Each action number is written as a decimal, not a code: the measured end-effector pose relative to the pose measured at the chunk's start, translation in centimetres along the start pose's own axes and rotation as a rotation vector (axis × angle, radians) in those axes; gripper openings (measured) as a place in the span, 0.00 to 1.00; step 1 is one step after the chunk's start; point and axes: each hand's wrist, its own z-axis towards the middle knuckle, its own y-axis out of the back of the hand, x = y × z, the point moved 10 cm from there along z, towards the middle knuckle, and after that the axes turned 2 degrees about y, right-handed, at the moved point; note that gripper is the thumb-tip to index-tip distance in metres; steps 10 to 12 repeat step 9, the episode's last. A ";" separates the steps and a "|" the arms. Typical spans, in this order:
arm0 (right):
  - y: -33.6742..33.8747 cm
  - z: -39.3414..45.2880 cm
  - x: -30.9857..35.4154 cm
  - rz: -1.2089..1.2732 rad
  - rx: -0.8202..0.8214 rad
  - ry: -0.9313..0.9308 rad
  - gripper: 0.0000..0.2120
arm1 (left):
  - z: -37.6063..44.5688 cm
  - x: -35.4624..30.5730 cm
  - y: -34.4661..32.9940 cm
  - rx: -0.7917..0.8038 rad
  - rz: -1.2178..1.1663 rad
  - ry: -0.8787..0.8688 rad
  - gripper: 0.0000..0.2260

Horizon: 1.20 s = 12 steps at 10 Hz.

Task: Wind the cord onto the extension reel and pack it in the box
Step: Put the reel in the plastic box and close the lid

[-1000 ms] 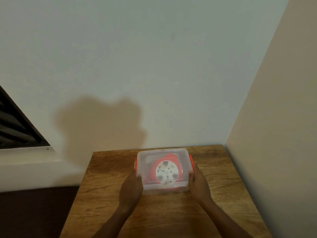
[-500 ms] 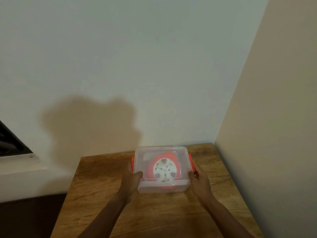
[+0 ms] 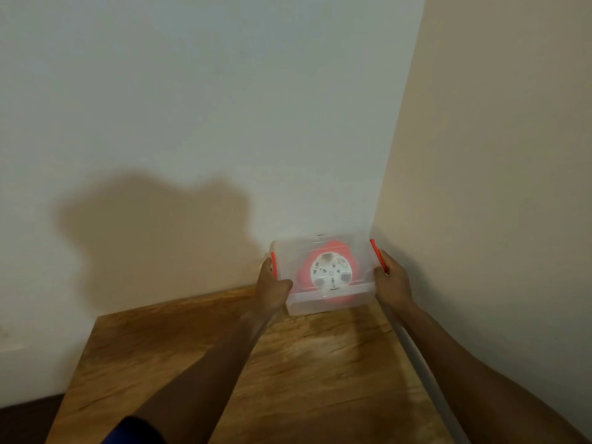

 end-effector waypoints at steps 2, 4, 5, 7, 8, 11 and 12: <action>-0.3 2.6 -3.6 -0.115 0.029 -0.048 0.25 | 1.8 2.9 -1.8 -0.044 0.105 0.087 0.37; -0.7 2.7 -6.7 -0.126 0.029 -0.079 0.24 | 2.4 4.5 -2.7 0.001 0.126 0.072 0.40; -0.7 2.7 -6.7 -0.124 0.035 -0.079 0.22 | 2.9 4.9 -2.8 0.009 0.120 0.066 0.40; -0.5 2.3 -5.9 -0.305 0.058 -0.048 0.20 | 1.9 4.1 -1.8 -0.042 0.189 0.051 0.32; -1.2 2.3 -4.8 -0.508 0.066 0.034 0.26 | 1.9 2.2 1.4 -0.159 0.391 -0.017 0.33; -2.5 1.9 -1.6 -0.708 0.059 0.169 0.32 | 0.7 -2.0 5.1 -0.243 0.571 -0.173 0.33; -2.5 1.9 -1.6 -0.708 0.059 0.169 0.32 | 0.7 -2.0 5.1 -0.243 0.571 -0.173 0.33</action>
